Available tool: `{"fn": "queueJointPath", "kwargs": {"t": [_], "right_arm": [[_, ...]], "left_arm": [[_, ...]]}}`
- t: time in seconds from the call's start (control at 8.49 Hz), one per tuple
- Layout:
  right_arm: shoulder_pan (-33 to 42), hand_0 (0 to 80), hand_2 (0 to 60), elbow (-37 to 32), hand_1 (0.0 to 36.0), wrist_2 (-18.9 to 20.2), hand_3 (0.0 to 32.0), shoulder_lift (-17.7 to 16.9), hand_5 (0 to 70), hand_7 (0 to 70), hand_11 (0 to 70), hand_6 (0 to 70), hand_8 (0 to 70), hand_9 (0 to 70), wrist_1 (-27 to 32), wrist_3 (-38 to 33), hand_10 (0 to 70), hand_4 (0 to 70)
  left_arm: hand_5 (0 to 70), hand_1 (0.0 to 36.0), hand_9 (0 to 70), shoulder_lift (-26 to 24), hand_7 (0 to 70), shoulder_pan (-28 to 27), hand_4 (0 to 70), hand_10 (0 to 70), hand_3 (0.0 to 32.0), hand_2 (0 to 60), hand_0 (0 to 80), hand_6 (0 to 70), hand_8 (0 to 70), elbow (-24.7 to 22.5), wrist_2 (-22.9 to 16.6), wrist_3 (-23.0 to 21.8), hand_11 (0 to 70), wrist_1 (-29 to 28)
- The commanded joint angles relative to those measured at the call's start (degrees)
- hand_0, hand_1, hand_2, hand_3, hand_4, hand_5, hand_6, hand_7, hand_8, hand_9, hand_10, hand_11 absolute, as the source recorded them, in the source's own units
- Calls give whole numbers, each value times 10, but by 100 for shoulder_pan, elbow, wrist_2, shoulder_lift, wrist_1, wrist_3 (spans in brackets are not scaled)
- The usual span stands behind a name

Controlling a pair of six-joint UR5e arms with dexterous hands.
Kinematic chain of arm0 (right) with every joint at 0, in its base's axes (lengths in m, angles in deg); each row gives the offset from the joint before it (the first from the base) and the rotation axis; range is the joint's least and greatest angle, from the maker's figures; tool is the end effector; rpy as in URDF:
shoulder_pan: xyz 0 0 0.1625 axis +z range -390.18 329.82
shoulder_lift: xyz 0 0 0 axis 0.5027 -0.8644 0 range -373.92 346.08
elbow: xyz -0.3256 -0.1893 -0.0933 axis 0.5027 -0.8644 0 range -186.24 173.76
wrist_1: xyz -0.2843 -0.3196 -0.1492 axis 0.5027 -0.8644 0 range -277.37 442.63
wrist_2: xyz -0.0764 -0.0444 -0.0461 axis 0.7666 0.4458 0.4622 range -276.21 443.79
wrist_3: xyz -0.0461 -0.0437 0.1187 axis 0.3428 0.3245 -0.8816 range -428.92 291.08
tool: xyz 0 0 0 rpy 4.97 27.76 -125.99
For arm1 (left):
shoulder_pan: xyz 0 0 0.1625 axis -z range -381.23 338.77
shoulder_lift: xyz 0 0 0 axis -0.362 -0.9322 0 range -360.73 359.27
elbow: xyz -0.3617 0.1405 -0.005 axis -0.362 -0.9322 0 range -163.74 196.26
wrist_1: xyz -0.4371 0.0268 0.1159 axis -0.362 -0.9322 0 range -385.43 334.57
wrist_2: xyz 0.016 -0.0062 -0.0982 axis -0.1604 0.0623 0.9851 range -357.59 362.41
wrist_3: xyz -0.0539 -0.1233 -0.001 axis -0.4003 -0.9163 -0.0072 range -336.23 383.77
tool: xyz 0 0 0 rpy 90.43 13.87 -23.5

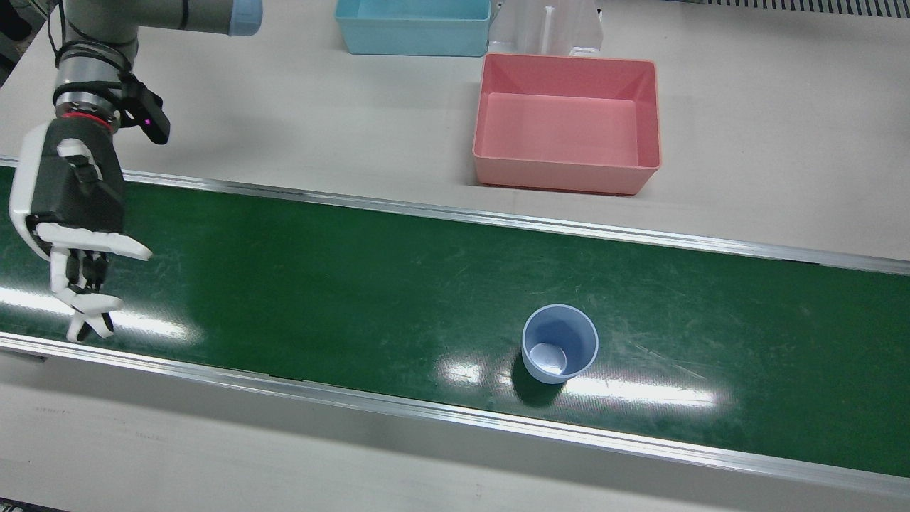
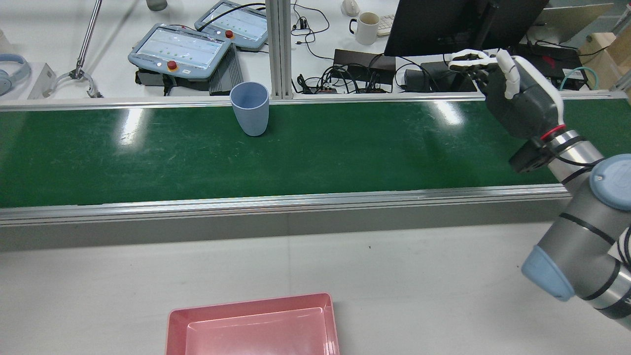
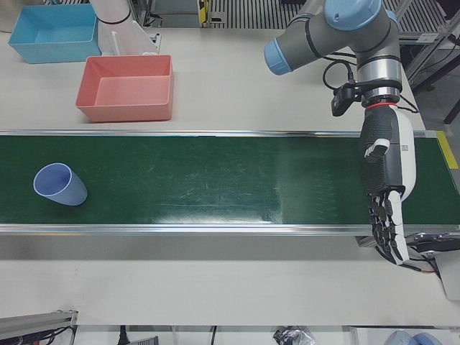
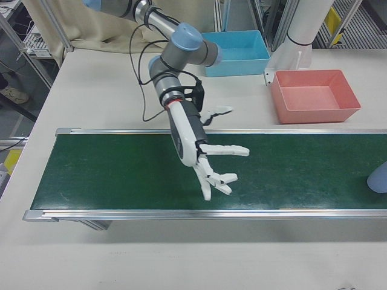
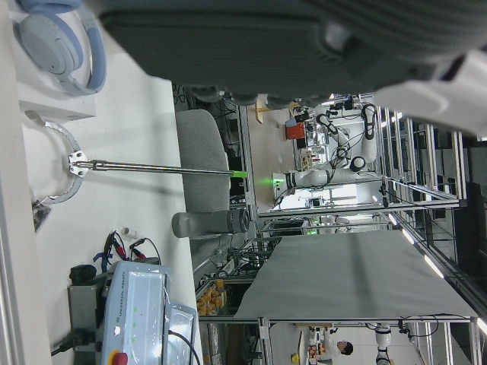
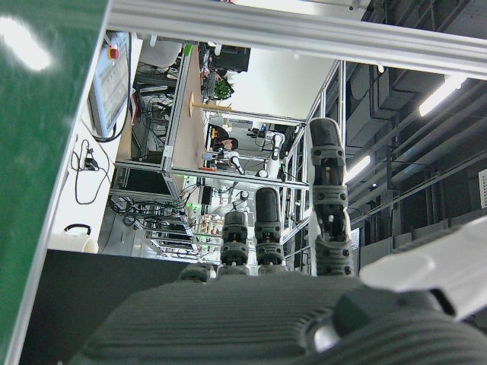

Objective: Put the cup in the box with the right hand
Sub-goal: 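Swing the right hand in over the belt ahead of the cup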

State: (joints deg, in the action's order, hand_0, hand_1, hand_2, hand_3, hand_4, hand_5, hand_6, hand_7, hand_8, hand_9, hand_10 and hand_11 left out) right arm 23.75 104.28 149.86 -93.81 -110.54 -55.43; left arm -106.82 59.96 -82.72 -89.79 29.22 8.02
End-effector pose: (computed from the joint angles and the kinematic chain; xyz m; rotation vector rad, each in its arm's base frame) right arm -0.1943 -0.5858 0.3820 -0.1015 -2.3701 1.7698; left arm -0.0317 -0.6305 0.4702 -0.0994 1.9220 -2.2070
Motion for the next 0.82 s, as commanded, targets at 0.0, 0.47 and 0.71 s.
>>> {"fn": "queueJointPath", "kwargs": {"t": [0.0, 0.47, 0.71], "right_arm": [[-876, 42, 119, 291, 0, -1035, 0, 588, 0, 376, 0, 70, 90, 135, -474, 546, 0, 390], [-753, 565, 62, 393, 216, -1009, 0, 667, 59, 362, 10, 74, 88, 138, -1336, 575, 0, 306], [-744, 749, 82, 60, 310, -1044, 30, 859, 91, 372, 35, 76, 100, 145, -1337, 636, 8, 288]], "left_arm": [[0, 0, 0, 9, 0, -6, 0, 0, 0, 0, 0, 0, 0, -16, 0, 0, 0, 3], [0, 0, 0, 18, 0, -6, 0, 0, 0, 0, 0, 0, 0, 1, 0, 0, 0, -14], [0, 0, 0, 18, 0, 2, 0, 0, 0, 0, 0, 0, 0, -16, 0, 0, 0, -23]]}}
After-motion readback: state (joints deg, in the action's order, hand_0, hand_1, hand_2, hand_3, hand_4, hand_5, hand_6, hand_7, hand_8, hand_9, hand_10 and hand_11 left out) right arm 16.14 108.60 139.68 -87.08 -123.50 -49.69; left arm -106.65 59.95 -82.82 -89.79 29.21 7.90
